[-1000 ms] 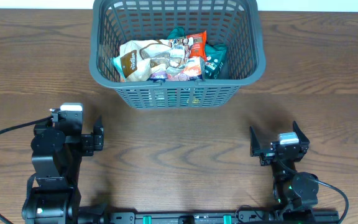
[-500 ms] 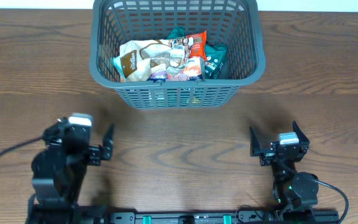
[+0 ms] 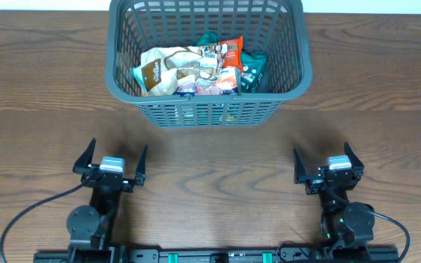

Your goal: Pack container

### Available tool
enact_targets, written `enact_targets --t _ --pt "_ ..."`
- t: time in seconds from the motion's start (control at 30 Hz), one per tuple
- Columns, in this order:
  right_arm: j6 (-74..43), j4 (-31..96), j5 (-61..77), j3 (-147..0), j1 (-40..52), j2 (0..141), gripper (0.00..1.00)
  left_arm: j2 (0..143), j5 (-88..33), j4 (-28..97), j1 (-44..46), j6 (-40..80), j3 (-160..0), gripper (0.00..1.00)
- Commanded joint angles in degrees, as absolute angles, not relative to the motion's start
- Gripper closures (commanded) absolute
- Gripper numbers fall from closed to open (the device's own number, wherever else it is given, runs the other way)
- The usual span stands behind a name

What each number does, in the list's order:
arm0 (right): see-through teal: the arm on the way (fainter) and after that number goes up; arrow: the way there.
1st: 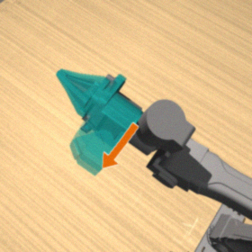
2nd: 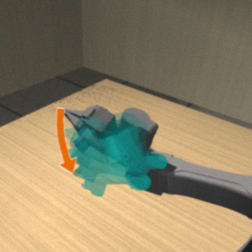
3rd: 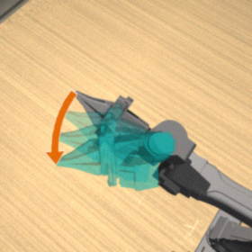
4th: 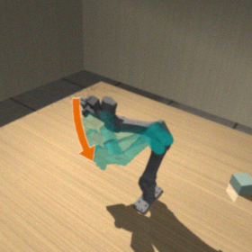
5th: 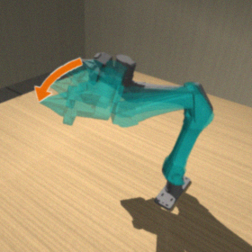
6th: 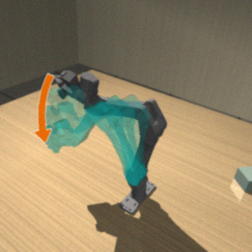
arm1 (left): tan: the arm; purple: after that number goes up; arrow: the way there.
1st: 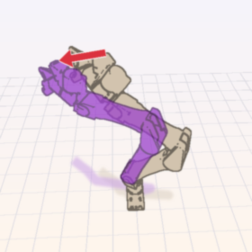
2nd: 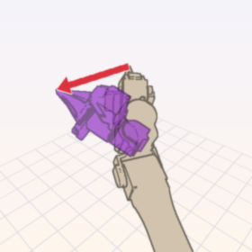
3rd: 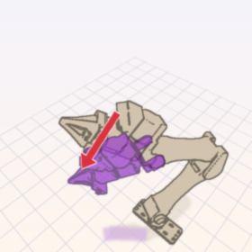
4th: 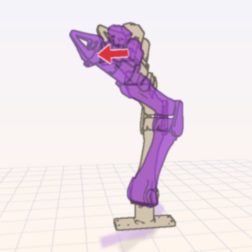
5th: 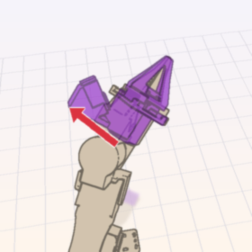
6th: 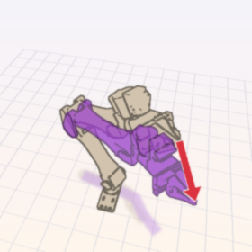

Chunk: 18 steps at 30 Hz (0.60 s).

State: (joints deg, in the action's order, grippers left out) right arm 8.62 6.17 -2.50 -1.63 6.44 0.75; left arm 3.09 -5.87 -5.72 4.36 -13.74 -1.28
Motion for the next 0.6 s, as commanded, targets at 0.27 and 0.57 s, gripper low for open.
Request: enact_targets --t 0.27,0.57 --pt "8.6 6.2 -2.8 -1.3 6.0 0.3 0.01 0.1 -5.5 3.8 6.2 -14.3 -0.2 0.01" --pt "8.6 6.2 -2.8 -1.3 6.0 0.3 0.01 0.2 -5.4 3.6 6.2 -12.0 -0.2 0.01"
